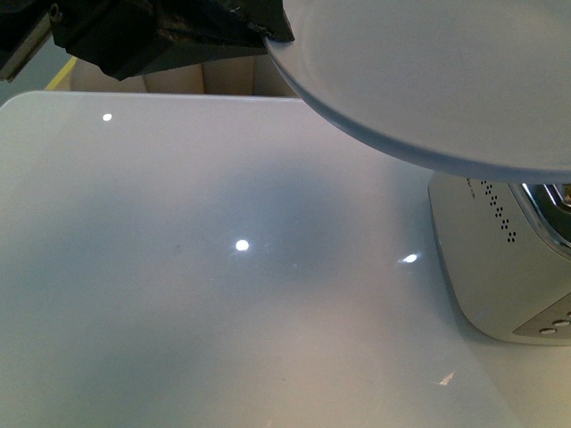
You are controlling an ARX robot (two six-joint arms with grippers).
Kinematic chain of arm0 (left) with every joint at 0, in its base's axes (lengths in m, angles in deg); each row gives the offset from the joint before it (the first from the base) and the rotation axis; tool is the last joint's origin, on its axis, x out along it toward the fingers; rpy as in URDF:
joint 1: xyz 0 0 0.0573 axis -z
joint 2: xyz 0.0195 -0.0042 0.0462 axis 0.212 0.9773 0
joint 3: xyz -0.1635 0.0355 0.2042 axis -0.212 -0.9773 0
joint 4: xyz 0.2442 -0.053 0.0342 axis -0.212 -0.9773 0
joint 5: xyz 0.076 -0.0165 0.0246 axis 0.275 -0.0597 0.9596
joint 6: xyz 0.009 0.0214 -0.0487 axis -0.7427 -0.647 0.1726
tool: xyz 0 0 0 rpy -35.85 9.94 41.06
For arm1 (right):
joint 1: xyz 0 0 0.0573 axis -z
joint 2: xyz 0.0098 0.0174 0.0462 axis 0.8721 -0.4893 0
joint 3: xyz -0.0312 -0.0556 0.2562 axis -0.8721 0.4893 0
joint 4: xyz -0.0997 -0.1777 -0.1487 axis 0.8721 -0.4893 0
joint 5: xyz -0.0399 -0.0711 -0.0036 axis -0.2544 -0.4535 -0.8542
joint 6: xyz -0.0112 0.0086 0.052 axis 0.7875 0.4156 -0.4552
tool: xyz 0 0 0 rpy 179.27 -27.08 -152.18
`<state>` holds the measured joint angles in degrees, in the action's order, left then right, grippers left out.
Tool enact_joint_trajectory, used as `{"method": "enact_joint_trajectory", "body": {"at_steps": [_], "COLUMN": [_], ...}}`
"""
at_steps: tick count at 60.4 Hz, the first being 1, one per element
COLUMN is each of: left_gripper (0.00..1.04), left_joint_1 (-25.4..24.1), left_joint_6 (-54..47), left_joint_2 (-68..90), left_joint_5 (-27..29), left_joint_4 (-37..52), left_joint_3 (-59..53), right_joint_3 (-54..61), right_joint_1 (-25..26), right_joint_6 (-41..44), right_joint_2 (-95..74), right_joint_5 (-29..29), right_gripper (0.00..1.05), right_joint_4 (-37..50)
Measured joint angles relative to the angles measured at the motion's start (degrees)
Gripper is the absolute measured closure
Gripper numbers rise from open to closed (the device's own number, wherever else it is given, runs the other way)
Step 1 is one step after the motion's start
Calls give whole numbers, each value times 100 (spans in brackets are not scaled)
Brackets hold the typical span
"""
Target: Left arm holds plate, right arm toasts bread
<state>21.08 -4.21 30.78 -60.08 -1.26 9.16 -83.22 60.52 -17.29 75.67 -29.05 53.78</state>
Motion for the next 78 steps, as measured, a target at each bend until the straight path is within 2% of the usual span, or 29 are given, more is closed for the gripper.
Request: {"method": "enact_joint_trajectory", "body": {"at_steps": [11, 27, 28, 34, 37, 51, 57, 66, 78], "left_gripper": [102, 102, 102, 102, 102, 102, 102, 102, 102], "left_joint_1": [0, 2, 15, 184, 188, -94, -535, -1849, -3370], "left_joint_6": [0, -4, -20, -162, -208, -446, -570, -984, -2037], "left_joint_2": [0, 0, 0, 2, 2, -4, -11, 15, 673], "left_joint_5": [0, 33, 118, 1587, 1934, 1869, 1488, 474, -393], "left_joint_4": [0, -2, -13, -260, -313, -317, -55, 695, 1545], "left_joint_3": [0, 0, 4, 111, 155, 332, 258, -457, -1220], "right_joint_3": [0, 0, 0, 0, 0, 0, 0, 0, 0], "right_joint_1": [0, 0, 0, 0, 0, 0, 0, 0, 0], "right_joint_6": [0, 0, 0, 0, 0, 0, 0, 0, 0], "right_joint_2": [0, 0, 0, 2, 2, 4, 4, 4, 4], "right_joint_5": [0, 0, 0, 2, 0, 2, 0, 2, 0], "right_gripper": [7, 9, 9, 9, 9, 9, 9, 9, 9], "right_joint_4": [0, 0, 0, 0, 0, 0, 0, 0, 0]}}
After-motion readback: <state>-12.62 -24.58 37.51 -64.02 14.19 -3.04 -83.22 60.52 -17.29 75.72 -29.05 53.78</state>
